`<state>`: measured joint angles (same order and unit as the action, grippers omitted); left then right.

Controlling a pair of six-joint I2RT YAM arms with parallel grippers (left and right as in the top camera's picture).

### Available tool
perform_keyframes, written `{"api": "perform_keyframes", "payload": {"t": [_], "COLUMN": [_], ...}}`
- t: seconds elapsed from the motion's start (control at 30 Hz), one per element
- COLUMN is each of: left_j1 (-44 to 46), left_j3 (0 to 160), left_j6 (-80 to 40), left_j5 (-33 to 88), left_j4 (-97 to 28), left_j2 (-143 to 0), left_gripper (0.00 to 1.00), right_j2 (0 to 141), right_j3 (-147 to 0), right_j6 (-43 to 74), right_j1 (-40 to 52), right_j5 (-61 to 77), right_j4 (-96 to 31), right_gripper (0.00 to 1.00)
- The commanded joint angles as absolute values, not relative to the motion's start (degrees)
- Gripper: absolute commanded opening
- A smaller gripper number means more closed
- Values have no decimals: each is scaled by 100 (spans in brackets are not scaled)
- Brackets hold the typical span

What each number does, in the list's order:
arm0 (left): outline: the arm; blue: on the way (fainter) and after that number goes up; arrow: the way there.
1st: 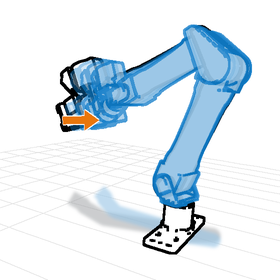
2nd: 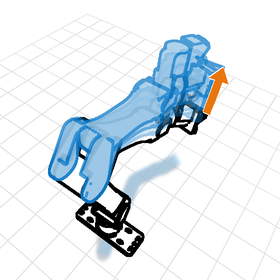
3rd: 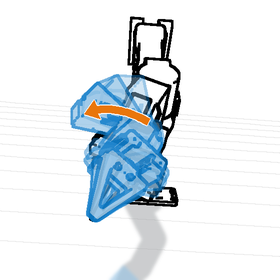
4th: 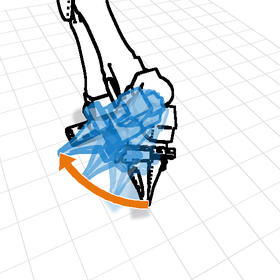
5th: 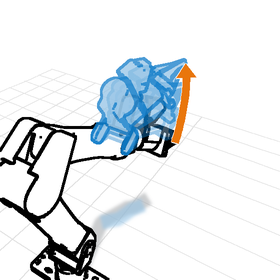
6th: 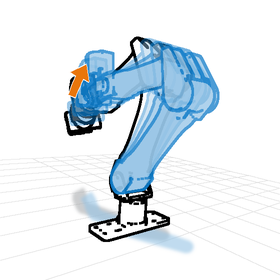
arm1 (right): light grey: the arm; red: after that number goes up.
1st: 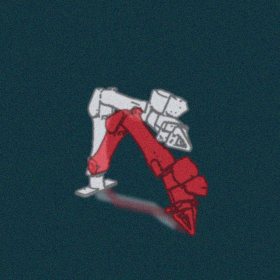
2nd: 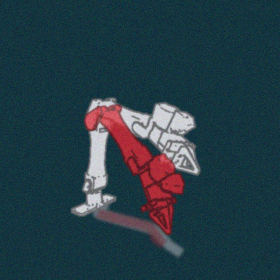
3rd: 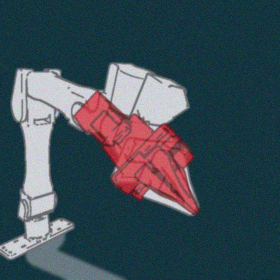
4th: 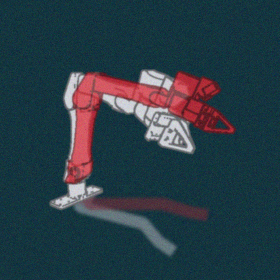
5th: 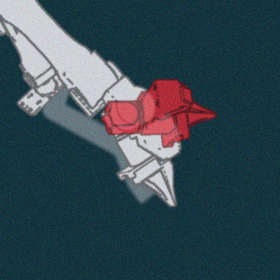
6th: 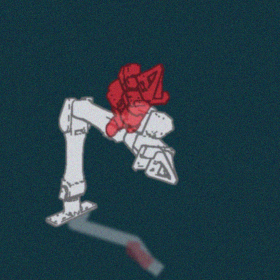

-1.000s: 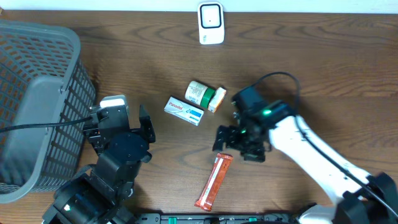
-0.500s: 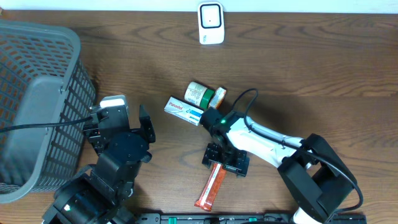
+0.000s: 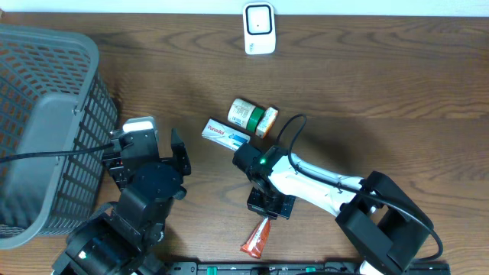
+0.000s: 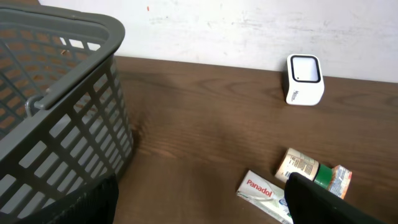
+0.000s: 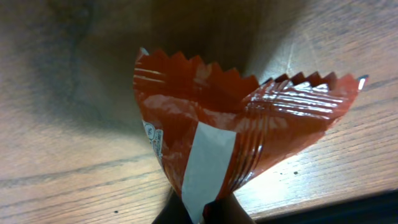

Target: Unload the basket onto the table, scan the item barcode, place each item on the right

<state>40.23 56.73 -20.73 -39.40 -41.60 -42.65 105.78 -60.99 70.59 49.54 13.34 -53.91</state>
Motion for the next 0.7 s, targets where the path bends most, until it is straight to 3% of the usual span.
{"api": "perform_keyframes", "payload": {"t": [0.0,0.23,0.67], "left_j1": [4018,4018,4018], "left_j3": [5697,5697,5697], "left_j6": [-2016,-2016,-2016], "left_j5": [-4051,-4053,-4053], "left_j4": [-4156,-4156,-4156], "left_j2": [-4259,-4259,-4259], "left_gripper": [86,86,86], "right_j2": [10438,9714,9362], "right_j3": [-6281,-7373,-7721], "right_j6": [7157,7000,6206], "right_j1": [4740,4101,2755], "right_j5": [932,1000,2349], "right_j4": [-5481,-6499,-5627], "right_gripper": [2,1,1]}}
